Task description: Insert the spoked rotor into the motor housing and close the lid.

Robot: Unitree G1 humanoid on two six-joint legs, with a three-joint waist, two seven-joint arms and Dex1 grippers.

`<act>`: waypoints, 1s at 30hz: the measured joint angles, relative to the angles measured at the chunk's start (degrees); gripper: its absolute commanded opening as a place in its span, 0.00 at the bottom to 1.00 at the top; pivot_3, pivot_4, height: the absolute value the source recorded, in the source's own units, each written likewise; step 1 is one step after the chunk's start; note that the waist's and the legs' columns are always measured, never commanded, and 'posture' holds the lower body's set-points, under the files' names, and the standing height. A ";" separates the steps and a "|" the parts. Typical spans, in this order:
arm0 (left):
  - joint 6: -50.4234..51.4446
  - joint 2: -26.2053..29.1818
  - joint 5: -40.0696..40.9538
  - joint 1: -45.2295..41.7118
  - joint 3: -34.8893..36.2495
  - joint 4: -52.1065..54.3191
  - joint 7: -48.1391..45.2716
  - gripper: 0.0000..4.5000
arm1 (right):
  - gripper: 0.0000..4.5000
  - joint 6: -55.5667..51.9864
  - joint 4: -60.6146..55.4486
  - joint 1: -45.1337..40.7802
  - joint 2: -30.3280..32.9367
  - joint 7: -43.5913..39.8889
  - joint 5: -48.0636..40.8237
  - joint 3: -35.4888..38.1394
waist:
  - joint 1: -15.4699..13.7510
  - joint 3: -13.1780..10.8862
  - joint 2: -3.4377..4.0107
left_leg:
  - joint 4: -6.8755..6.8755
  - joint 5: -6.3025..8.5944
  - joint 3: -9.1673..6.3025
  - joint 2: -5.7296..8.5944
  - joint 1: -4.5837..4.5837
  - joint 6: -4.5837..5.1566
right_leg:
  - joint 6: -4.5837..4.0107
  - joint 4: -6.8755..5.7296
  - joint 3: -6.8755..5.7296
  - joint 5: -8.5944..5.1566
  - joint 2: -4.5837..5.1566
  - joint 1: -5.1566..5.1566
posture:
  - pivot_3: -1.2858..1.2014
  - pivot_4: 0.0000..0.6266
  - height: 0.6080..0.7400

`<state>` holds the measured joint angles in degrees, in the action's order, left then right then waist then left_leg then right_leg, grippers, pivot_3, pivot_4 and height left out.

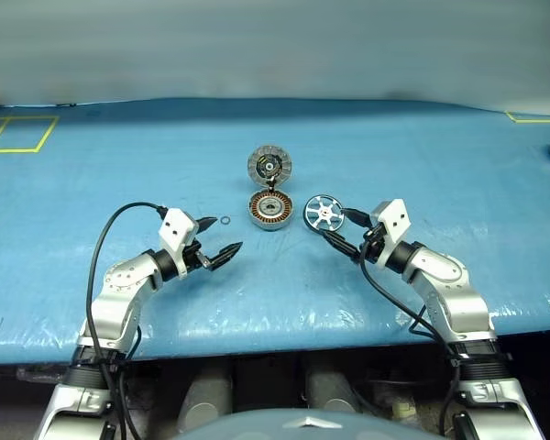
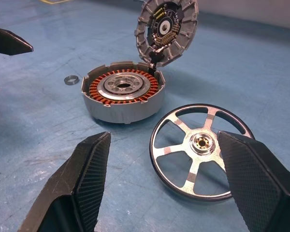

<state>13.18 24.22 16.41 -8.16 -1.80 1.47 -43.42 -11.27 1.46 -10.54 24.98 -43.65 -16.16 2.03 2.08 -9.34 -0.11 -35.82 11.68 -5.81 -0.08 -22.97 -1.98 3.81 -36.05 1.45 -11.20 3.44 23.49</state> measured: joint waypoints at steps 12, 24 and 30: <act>-0.82 -0.12 -0.29 -0.03 0.01 -0.04 0.93 1.00 | 0.82 -0.04 0.01 -0.83 0.97 0.09 2.16 -1.71 | 0.01 0.00 0.00 | 0.00 0.00 0.01 0.00 0.00 0.00 | 0.00 0.00 0.00 0.00 0.00 0.00 | 0.52 0.24 1.00; -1.66 -1.65 -0.65 1.69 -0.05 0.03 3.24 1.00 | 0.82 -2.54 2.52 -23.58 12.17 -18.27 15.63 -22.20 | 0.45 -0.07 -0.04 | 0.05 0.00 0.07 -0.05 0.00 0.00 | 0.00 0.00 -0.02 0.00 0.00 0.08 | 0.52 0.24 1.00; -1.57 -2.28 -0.71 3.72 0.07 0.91 5.02 1.00 | 0.82 5.42 20.52 -39.52 4.94 -22.61 25.55 -32.43 | 0.34 -0.16 -0.18 | 0.15 0.00 0.06 -0.04 0.00 -0.02 | 0.00 0.02 -0.02 0.02 0.01 0.11 | 0.52 0.24 1.00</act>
<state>11.61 21.94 15.70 -4.44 -1.73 2.38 -38.39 -5.85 21.98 -50.06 29.92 -66.26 9.39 -30.41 2.42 -9.50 -0.29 -35.67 11.68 -5.75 -0.12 -22.97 -2.00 3.81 -36.03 1.43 -11.18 3.45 23.61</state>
